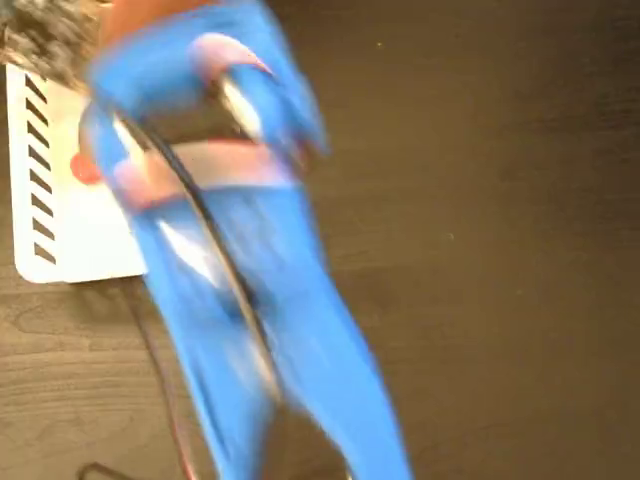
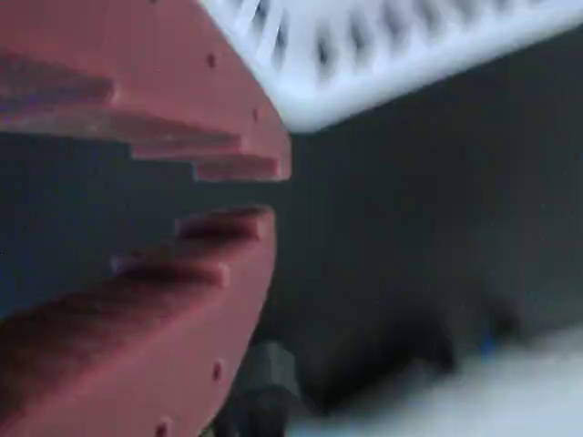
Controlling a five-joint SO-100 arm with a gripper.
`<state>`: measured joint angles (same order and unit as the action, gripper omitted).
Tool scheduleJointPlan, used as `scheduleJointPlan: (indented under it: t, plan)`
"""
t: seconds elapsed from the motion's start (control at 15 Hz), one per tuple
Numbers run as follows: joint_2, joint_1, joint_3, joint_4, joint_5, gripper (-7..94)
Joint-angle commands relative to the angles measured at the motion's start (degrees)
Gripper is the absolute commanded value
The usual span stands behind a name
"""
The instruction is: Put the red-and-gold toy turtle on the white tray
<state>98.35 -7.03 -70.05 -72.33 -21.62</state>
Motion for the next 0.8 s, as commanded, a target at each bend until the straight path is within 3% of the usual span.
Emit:
scheduleJointPlan:
  t: [0.0, 0.13, 0.53, 0.73]
  plan:
    - [22.9, 1.8, -18.5, 15.3, 11.3, -1]
    - [39.0, 2.7, -36.9, 22.5, 17.2, 0]
    - [72.9, 4.5, -80.4, 23.4, 20.7, 0]
    - [82.3, 5.8, -93.5, 19.5, 20.3, 0]
